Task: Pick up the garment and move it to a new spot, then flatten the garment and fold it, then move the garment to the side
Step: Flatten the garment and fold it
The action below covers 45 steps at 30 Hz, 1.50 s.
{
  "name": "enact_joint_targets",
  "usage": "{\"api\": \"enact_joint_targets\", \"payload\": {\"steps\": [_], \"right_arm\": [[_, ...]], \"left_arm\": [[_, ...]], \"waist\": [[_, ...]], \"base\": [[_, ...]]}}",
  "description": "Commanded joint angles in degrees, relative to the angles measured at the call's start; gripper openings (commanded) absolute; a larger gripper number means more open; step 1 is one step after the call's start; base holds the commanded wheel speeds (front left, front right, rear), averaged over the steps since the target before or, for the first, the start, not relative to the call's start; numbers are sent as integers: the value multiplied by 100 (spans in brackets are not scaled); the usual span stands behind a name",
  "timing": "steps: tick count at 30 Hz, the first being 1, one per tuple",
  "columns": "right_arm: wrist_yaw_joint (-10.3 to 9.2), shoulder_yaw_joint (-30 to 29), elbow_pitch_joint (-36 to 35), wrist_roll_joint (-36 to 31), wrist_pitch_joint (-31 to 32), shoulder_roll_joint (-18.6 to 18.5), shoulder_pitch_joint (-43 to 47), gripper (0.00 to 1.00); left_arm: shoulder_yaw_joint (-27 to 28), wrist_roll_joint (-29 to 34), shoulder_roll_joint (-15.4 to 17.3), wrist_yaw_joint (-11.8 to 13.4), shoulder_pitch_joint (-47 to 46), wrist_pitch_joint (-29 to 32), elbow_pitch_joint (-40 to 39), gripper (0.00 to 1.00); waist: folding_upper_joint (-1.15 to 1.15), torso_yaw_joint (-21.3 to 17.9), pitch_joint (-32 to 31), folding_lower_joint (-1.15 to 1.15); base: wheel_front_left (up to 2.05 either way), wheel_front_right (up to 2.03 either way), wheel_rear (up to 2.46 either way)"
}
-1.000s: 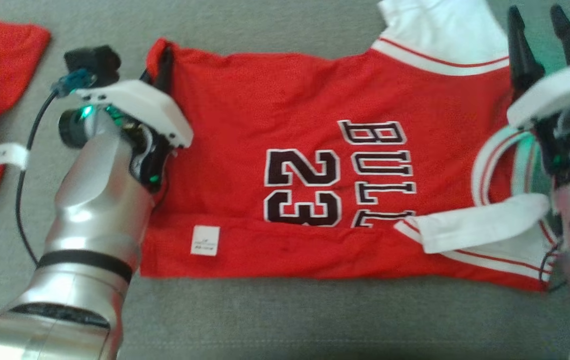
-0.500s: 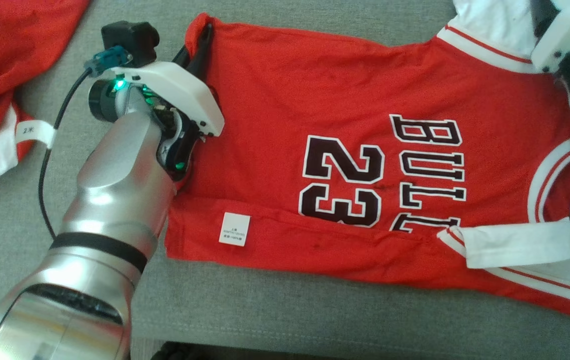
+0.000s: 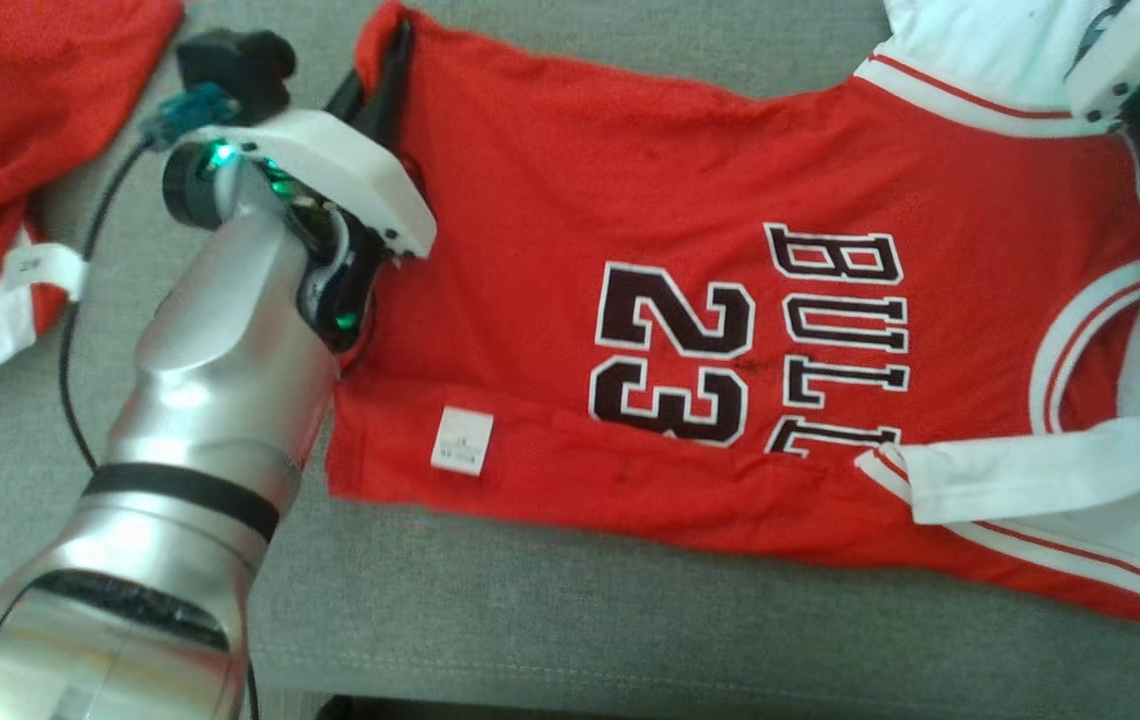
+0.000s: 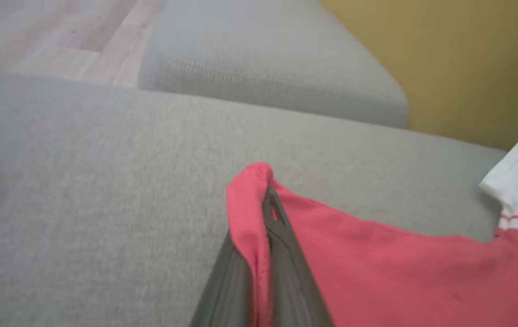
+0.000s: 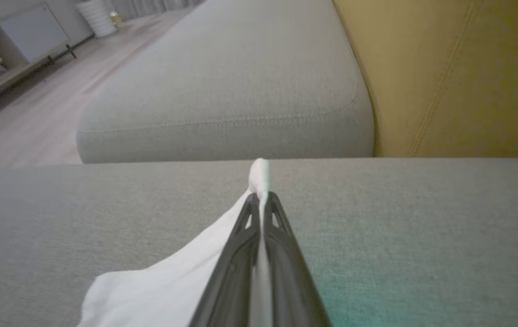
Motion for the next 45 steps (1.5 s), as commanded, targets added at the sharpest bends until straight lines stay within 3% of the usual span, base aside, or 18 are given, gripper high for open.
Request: {"api": "enact_joint_targets", "payload": {"steps": [1,8,15,21,25,34,35,36,37,41,45], "right_arm": [[39,86,-337,189,-134,-91,229,0],[39,251,-1501,826,-327,-580,1292,0],[39,-113,-2960,1105,-262,-690,2539,0],[39,-592,-4042,1028,29,-520,3455,0],[39,-1015,-4953,828,508,-193,4359,0],[39,-1288,-5806,496,1233,538,5757,0],[39,-1321,-5822,475,1262,604,5836,0],[39,-1352,-5840,434,1283,653,5908,49],[39,-1408,-5824,407,1310,705,5985,100],[39,-1554,-5834,158,1416,826,6261,100],[39,-1602,-6053,-182,1360,952,6510,100]], "left_arm": [[249,37,289,19,55,-72,-313,0],[632,108,474,35,712,-74,-1087,0],[832,-86,630,29,1354,-75,-1595,0],[960,-314,810,32,1787,11,-2033,0],[925,-381,1037,45,2245,223,-2578,0],[1170,-1135,1170,114,3465,815,-3262,0],[1178,-1171,1187,139,3566,855,-3306,36],[1169,-1173,1215,179,3659,899,-3336,77],[1159,-1161,1243,219,3738,924,-3355,100],[1094,-890,1385,454,3941,797,-3413,100],[1038,-357,1531,847,4157,306,-3593,100]], "waist": [[0,-7,-125,0],[0,-102,-411,0],[0,-266,-699,0],[0,-435,-864,0],[0,-541,-1007,0],[0,-715,-1142,0],[0,-724,-1148,0],[0,-730,-1150,0],[0,-731,-1152,0],[0,-722,-1177,0],[0,-744,-1253,0]], "base": [[0,0,0],[0,0,0],[0,0,0],[0,0,0],[0,0,0],[0,0,0],[0,0,0],[0,0,0],[0,0,0],[0,0,0],[0,0,0]]}}
